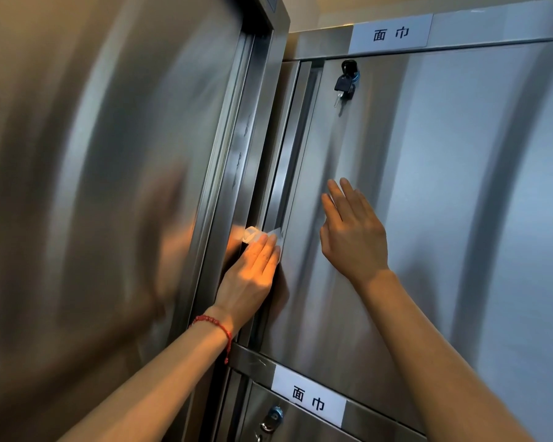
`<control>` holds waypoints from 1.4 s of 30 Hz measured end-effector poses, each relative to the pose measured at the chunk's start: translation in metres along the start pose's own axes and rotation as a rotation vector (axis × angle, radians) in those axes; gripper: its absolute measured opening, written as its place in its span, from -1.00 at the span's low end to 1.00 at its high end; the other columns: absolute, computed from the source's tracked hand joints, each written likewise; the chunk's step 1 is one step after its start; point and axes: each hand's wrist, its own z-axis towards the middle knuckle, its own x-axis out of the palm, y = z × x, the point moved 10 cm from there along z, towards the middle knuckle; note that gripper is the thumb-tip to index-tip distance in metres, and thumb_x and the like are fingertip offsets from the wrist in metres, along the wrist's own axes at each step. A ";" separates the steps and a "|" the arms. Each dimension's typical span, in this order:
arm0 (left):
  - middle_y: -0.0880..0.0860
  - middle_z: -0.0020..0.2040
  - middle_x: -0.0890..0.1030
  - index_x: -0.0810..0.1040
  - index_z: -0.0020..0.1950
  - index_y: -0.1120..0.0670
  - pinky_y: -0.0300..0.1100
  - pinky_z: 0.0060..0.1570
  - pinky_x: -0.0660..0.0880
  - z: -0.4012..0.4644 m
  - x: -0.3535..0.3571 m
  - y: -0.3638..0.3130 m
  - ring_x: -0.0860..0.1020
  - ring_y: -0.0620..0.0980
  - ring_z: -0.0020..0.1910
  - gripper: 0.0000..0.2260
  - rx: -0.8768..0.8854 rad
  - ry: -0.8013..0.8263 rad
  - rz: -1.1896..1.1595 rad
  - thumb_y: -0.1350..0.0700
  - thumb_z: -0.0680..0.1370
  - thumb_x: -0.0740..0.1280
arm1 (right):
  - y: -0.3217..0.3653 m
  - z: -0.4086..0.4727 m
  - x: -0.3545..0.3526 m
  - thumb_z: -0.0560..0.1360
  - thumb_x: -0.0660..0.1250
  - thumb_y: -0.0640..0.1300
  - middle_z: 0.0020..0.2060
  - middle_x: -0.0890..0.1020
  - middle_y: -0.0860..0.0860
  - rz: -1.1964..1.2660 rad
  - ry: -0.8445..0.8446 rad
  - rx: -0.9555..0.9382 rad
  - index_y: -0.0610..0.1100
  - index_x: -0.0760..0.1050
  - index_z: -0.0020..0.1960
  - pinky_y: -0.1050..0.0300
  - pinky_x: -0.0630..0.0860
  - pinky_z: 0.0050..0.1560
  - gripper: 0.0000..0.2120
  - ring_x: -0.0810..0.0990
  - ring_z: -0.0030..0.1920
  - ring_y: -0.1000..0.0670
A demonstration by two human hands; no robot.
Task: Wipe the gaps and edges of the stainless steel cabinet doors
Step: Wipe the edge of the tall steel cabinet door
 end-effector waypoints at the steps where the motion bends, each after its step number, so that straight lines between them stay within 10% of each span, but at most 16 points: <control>1: 0.22 0.14 0.60 0.60 0.13 0.27 -0.03 0.24 0.42 0.001 0.000 0.001 0.57 0.15 0.15 -0.48 0.000 -0.008 -0.006 0.43 0.61 -0.17 | 0.000 0.000 0.000 0.43 0.29 -0.25 0.22 0.54 -0.26 0.000 0.000 0.000 -0.35 0.53 0.20 -0.16 0.44 0.26 -0.63 0.48 0.28 -0.26; 42: 0.22 0.13 0.61 0.60 0.12 0.25 -0.02 0.23 0.44 -0.029 -0.006 -0.011 0.57 0.16 0.15 -0.52 -0.036 -0.001 -0.046 0.41 0.61 -0.12 | 0.001 0.001 -0.002 0.39 0.37 -0.28 0.20 0.55 -0.27 -0.006 -0.001 -0.011 -0.37 0.54 0.18 -0.16 0.45 0.25 -0.62 0.50 0.26 -0.26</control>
